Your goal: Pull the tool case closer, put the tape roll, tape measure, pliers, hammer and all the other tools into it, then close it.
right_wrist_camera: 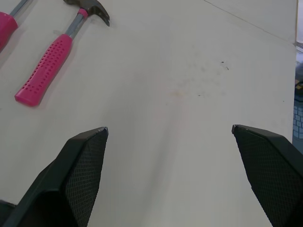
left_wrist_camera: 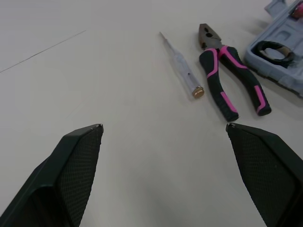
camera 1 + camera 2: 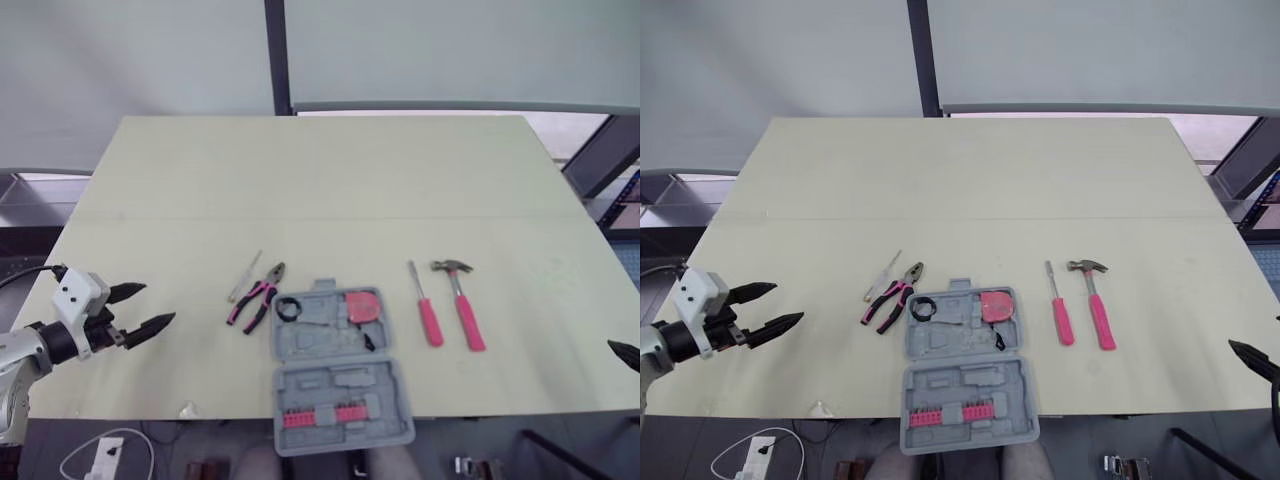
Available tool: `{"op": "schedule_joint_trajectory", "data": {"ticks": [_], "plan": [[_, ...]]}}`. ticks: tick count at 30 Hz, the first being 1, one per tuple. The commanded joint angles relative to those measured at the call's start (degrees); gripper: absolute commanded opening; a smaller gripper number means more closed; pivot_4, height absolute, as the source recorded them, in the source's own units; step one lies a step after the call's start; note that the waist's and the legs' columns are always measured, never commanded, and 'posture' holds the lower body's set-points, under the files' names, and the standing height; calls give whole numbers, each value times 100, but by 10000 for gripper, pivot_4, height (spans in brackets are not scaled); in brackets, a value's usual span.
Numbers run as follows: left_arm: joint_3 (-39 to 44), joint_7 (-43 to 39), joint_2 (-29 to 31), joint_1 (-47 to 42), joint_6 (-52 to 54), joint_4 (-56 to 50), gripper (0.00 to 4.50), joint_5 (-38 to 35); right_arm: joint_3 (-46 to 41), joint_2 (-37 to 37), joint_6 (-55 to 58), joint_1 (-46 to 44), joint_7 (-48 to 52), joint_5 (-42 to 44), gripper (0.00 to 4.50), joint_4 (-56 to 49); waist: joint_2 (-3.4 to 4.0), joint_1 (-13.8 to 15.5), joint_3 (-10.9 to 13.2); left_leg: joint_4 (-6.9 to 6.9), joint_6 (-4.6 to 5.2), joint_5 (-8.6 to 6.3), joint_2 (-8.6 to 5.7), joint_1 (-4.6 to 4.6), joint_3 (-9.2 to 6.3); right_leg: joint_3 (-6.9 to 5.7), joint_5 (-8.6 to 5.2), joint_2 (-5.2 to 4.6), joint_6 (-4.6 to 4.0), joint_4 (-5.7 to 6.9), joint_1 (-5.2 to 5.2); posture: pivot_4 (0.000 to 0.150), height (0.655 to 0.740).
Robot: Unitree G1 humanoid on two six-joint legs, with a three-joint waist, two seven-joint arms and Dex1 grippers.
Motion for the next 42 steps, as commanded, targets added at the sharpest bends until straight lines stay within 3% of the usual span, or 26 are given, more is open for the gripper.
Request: {"op": "schedule_joint_trajectory", "data": {"ticks": [1, 8, 14, 18, 22, 26, 42], "plan": [[128, 39, 16, 93, 60, -325, 45000, -85, -367, -117, -106, 98, 150, 28, 44447, -18, 1, -8, 0, -1, 0, -1, 0, -1, -1, 0, 0, 0, 0, -1, 0, 1500, 7400], [186, 423, -351, 522, 648, -1438, 45000, -474, -398, -185, 21, 81, 326, 189, 44447, -350, 0, 0, 0, -16, 3, -4, 0, -6, 0, 0, 1, -4, 2, -18, -5, 1500, 7400], [-50, 2055, -1300, 731, 1938, -3299, 45000, -768, 127, -141, 1255, -253, 183, 1286, 44447, -2218, -1, 3, 0, -8, 4, -4, 0, -7, -10, 1, 3, -4, 6, -10, -1, 1500, 7400], [-747, 2843, -1714, 572, 2425, -3707, 45000, -383, 793, -165, 1952, -790, -184, 2088, 44447, -3264, 0, 15, -1, -6, 2, -3, -2, -8, -17, -2, 4, -2, 6, -11, 3, 1500, 7400], [-1278, 3323, -1957, 366, 2526, -3530, 45000, 63, 1363, -140, 2536, -1489, -689, 3051, 44447, -3985, -6, 29, 2, 8, 3, -3, -5, -20, -26, -10, 5, -2, 7, -13, 1, 1500, 7400], [-1746, 3100, -1818, 464, 1959, -3132, 45000, 584, 1822, -198, 2781, -1813, -904, 3539, 44447, -4423, -18, 27, 2, 11, 4, -4, -5, -29, -40, -25, 5, -3, 7, -20, 1, 1500, 7400], [-2201, 2752, -2052, -83, 1624, -1875, 45000, 849, 2193, -260, 2588, -1913, -878, 3288, 44447, -4465, -26, 28, 1, 15, 10, -1, -8, -45, -57, -43, 5, -15, 7, -22, -2, 1500, 7400]]}}
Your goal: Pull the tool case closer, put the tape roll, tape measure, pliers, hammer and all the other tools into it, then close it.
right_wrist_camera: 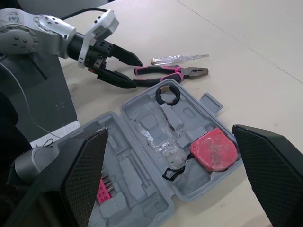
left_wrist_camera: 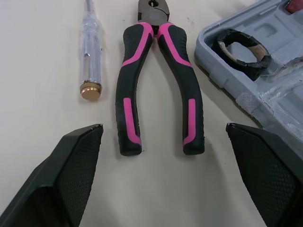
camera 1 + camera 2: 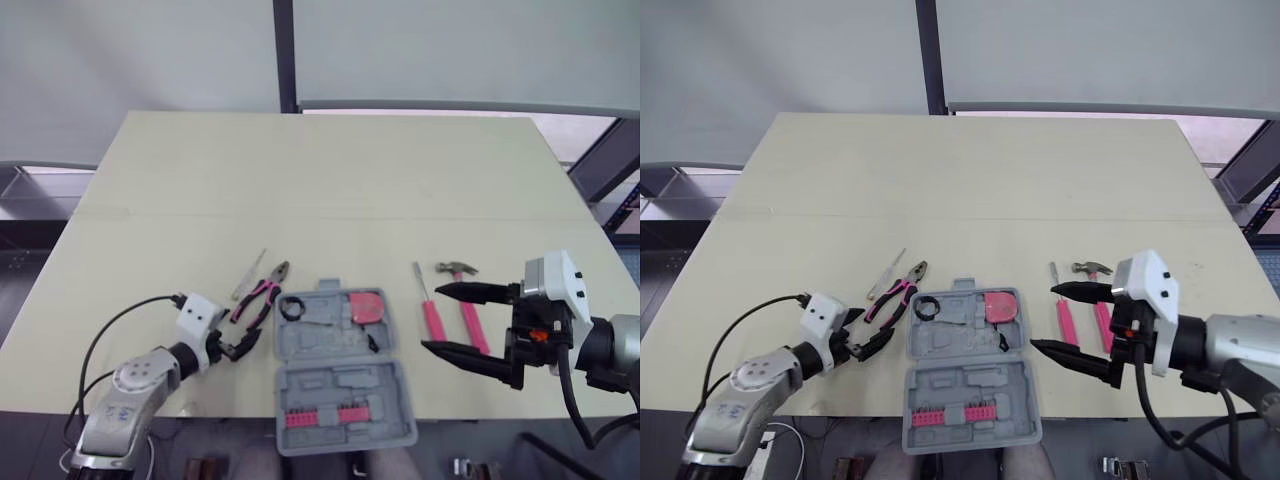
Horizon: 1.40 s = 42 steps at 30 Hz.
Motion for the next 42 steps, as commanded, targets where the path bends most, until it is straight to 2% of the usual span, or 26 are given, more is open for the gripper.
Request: {"op": "schedule_joint_trajectory", "data": {"ticks": [1, 15, 22, 25, 27, 37, 41, 42], "plan": [[-144, 83, -61, -167, -90, 67, 45000, 195, 28, -31, -155, -35, -12, -61, 44447, -82, -1, 0, -1, 0, 0, 0, 0, 0, -1, -1, 0, 0, 0, 0, 0, 1500, 7400], [-311, 642, -555, -786, -48, 572, 45000, 629, 120, 23, -400, 30, -8, -430, 44447, 1, -2, 13, -2, 3, 4, 4, -3, -3, -7, -10, 0, -4, 1, 2, 1, 1500, 7400], [-373, 625, -650, -950, -136, 780, 45000, 749, 147, 80, -488, 16, -48, -550, 44447, 32, -3, 57, -2, 6, 4, 9, -4, -2, -10, -12, 1, -4, 1, 5, 1, 1500, 7400], [-352, 490, -649, -934, -227, 753, 36444, 671, 144, 97, -508, 6, -57, -588, 45000, 41, -2, 95, -2, 6, 4, 8, -5, -2, -10, -12, 1, -5, 1, 5, 1, 1500, 7400], [-320, 516, -605, -872, -150, 719, 27783, 708, 144, 111, -522, 3, -69, -624, 45000, 42, -3, 119, -2, 5, 4, 8, -4, -3, -10, -12, 1, -5, 1, 5, 1, 1500, 7400], [393, 187, -101, 492, 123, -650, 27605, 294, 151, 185, -514, 24, -47, -611, 45000, 3, -3, 73, -2, 1, 3, 8, -1, -2, -15, -12, 0, -7, -1, 2, 1, 1500, 7400], [392, 154, -53, 646, 345, -809, 27605, 225, 346, 235, -570, -72, -35, -686, 45000, 69, -3, 125, -2, 1, 3, 8, -3, -3, -18, -13, 0, -10, -1, 1, 3, 1500, 7400], [407, 171, -88, 628, 364, -783, 32605, 194, 409, 244, -594, -113, -35, -722, 45000, 98, -3, 128, -2, 1, 3, 8, -5, -3, -20, -15, 0, -11, -1, 1, 4, 1500, 7400]]}}
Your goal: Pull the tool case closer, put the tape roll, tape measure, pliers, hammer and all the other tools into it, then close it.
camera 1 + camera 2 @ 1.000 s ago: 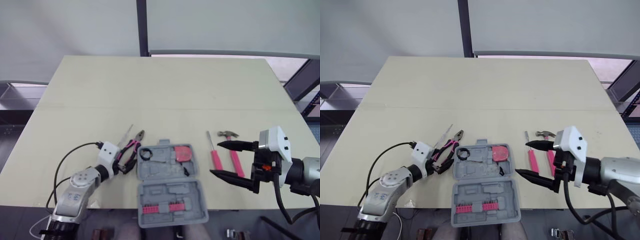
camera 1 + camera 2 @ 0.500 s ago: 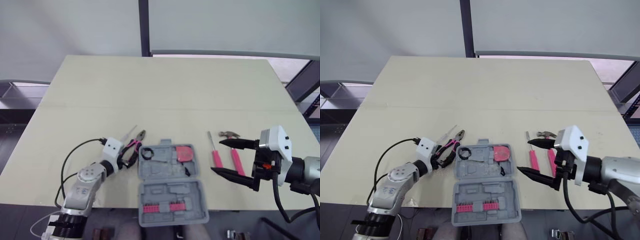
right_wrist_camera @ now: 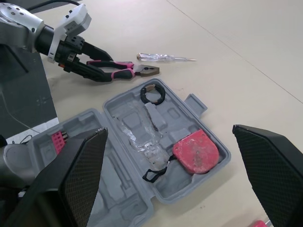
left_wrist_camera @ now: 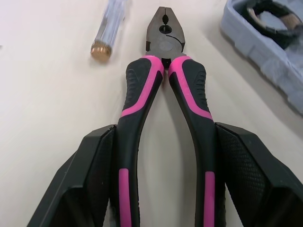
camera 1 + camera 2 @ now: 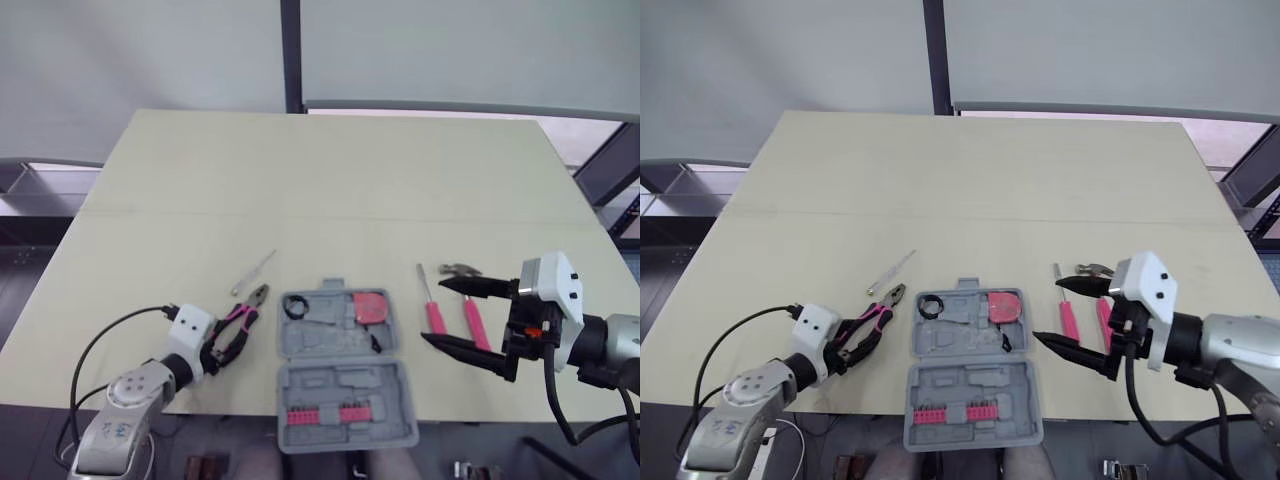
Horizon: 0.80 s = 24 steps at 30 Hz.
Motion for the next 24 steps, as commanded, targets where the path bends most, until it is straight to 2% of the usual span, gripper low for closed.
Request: {"op": "schedule_joint_trajectory", "data": {"ticks": [1, 2, 3, 14, 24], "plan": [[74, 49, -45, -53, 65, -160, 38309, -75, 134, 41, -164, -128, -28, -65, 45000, 32, 0, -1, 0, 0, 0, 0, -1, -1, -1, -1, 0, -1, 0, -1, 0, 1500, 7400], [96, 113, -75, -104, 86, -129, 42260, -65, 168, 42, -181, -162, -27, -86, 45000, 54, 0, -4, 0, 0, 1, 0, -2, -3, -1, -1, 0, -2, 0, -2, 0, 1500, 7400], [101, 156, -85, -175, 114, -107, 44238, -50, 189, 40, -183, -200, -28, -91, 45000, 76, 0, -4, 0, 0, 1, -1, -2, -4, -2, -1, 0, -1, 0, -4, -1, 1500, 7400], [-259, 177, -75, -740, 148, 228, 44238, 168, 278, 55, -249, -270, -25, -178, 45000, 129, 0, -2, 0, 2, 3, 1, -3, -21, -9, -13, 0, -1, 0, -5, -10, 1500, 7400], [-393, 119, -64, -727, 192, 353, 44238, 254, 165, -10, -221, -203, 11, -109, 45000, 34, 0, -4, 0, 4, 3, 1, -3, -26, -13, -15, 1, -2, 1, -5, -13, 1500, 7400]]}}
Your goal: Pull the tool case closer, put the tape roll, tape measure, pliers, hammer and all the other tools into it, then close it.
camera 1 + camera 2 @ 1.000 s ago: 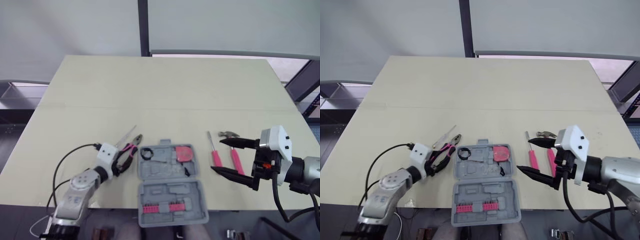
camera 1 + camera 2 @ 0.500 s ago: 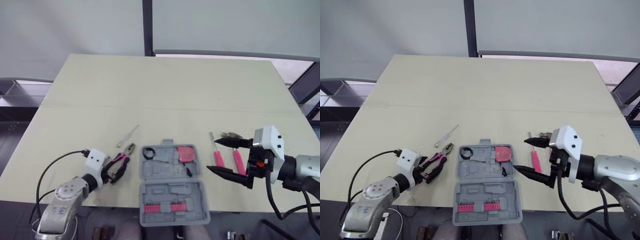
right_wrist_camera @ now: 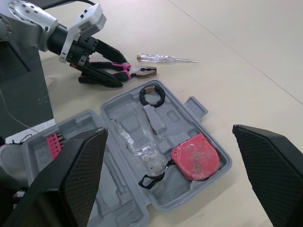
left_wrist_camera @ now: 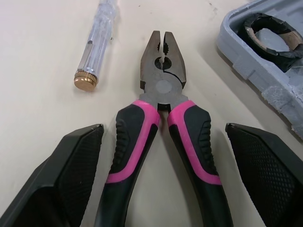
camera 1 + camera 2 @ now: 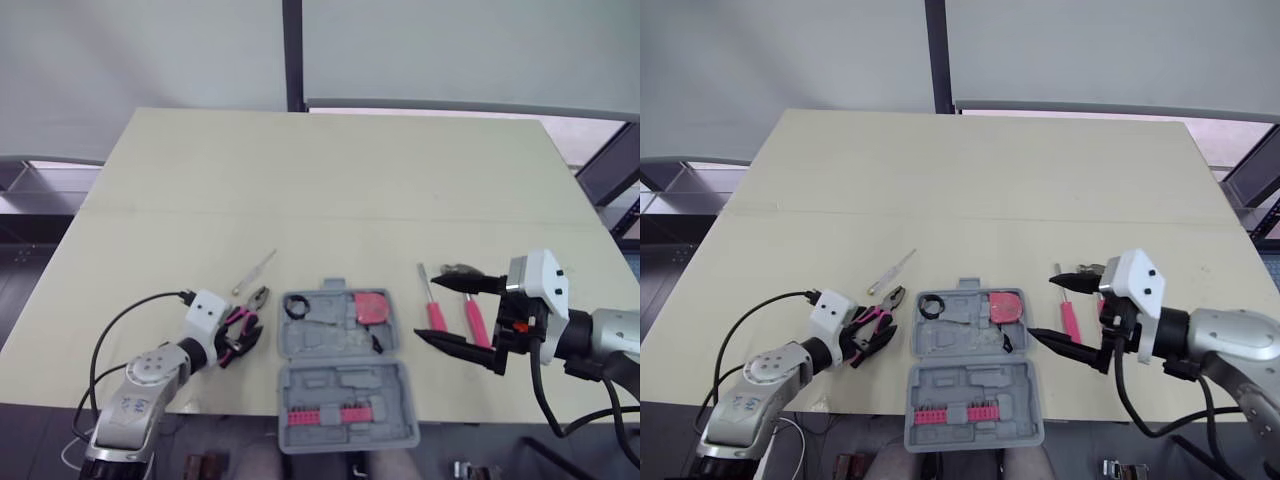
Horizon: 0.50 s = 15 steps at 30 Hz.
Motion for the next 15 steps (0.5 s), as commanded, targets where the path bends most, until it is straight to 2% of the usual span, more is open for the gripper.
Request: {"op": "schedule_joint_trajectory", "data": {"ticks": [1, 3, 4, 6, 8, 9, 15], "plan": [[-22, -18, 34, 13, -50, 29, 44238, 49, -131, -36, -70, -33, 16, 92, 45000, -167, 0, -1, 0, 0, 0, 0, 0, 0, 0, 0, 0, 0, 0, 0, 0, 1500, 7400], [-72, -36, 50, -39, -190, 126, 44238, 124, -111, -46, -73, -62, 34, 106, 45000, -163, 0, 1, 0, 0, 0, 0, 0, 0, 0, 0, 0, 0, 0, 1, 0, 1500, 7400], [-104, -37, 56, -67, -265, 187, 41901, 171, -108, -46, -68, -78, 36, 128, 45000, -162, 0, 2, 0, 0, 0, 0, 0, 0, -1, 0, 0, 0, 0, 1, 0, 1500, 7400], [-140, -56, 38, -100, -355, 276, 36239, 202, -100, -45, -66, -101, 45, 157, 45000, -163, 0, 5, 0, 1, 0, 1, -1, 1, -1, -1, 0, 0, 0, 2, 1, 1500, 7400], [-148, -76, 18, -112, -401, 324, 25909, 199, -100, -54, -67, -109, 68, 176, 45000, -166, 1, 12, 0, 2, 0, 1, -1, 0, -1, -2, 0, -1, 0, 3, 1, 1500, 7400], [-143, -81, 12, -112, -412, 334, 24147, 196, -104, -62, -67, -108, 79, 185, 45000, -168, 1, 14, 0, 2, 0, 1, -2, 0, -2, -2, 0, -2, 0, 2, 1, 1500, 7400], [147, -217, 139, -160, -391, 112, 24272, 26, -185, -143, -77, -102, 207, 244, 45000, -153, 1, 7, 0, 2, 0, 3, -3, 0, -3, -3, 0, -3, 0, 5, 0, 1500, 7400]]}}
